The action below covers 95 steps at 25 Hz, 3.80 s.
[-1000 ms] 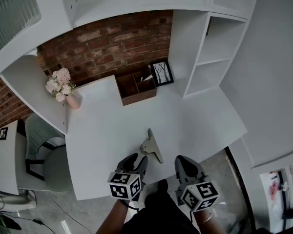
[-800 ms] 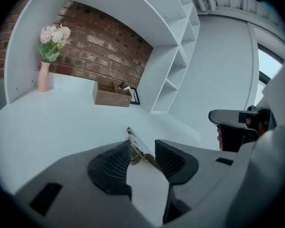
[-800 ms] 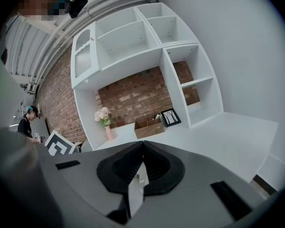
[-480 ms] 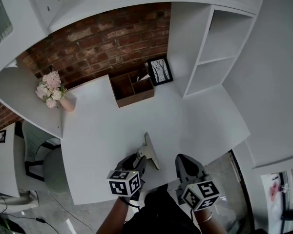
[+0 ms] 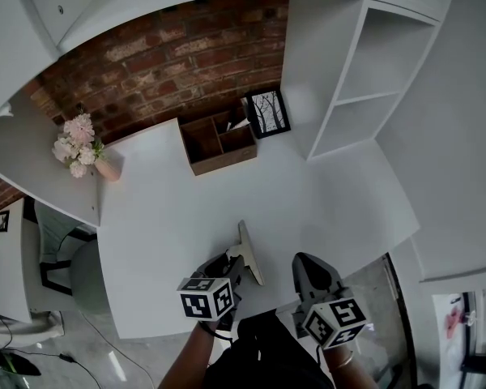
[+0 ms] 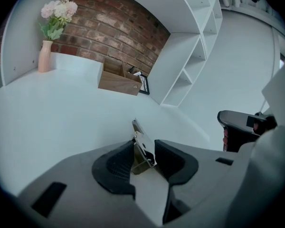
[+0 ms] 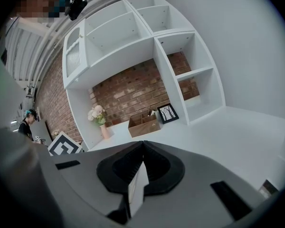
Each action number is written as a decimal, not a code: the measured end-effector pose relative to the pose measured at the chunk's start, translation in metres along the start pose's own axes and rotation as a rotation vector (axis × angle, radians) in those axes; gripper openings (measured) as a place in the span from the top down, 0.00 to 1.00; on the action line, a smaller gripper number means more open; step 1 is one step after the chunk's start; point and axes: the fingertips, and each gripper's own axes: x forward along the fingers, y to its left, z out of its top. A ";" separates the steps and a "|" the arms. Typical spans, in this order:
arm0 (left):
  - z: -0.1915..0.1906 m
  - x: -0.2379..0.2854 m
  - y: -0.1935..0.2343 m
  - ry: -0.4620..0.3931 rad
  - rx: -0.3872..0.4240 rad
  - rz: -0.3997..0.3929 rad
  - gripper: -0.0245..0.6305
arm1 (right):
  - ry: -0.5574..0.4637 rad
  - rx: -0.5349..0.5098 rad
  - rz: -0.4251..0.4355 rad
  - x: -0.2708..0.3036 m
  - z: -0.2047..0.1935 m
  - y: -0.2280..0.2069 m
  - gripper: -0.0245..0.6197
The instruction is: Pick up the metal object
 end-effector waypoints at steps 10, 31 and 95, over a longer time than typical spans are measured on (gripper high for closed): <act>0.002 0.004 0.000 -0.009 -0.086 -0.016 0.82 | 0.003 0.001 0.009 0.004 0.002 -0.005 0.96; 0.021 0.001 -0.026 -0.074 -0.148 -0.107 0.94 | -0.043 -0.013 -0.034 -0.019 0.016 -0.008 0.96; 0.088 -0.174 -0.091 -0.429 0.215 -0.198 0.95 | -0.241 -0.111 -0.036 -0.094 0.043 0.073 0.96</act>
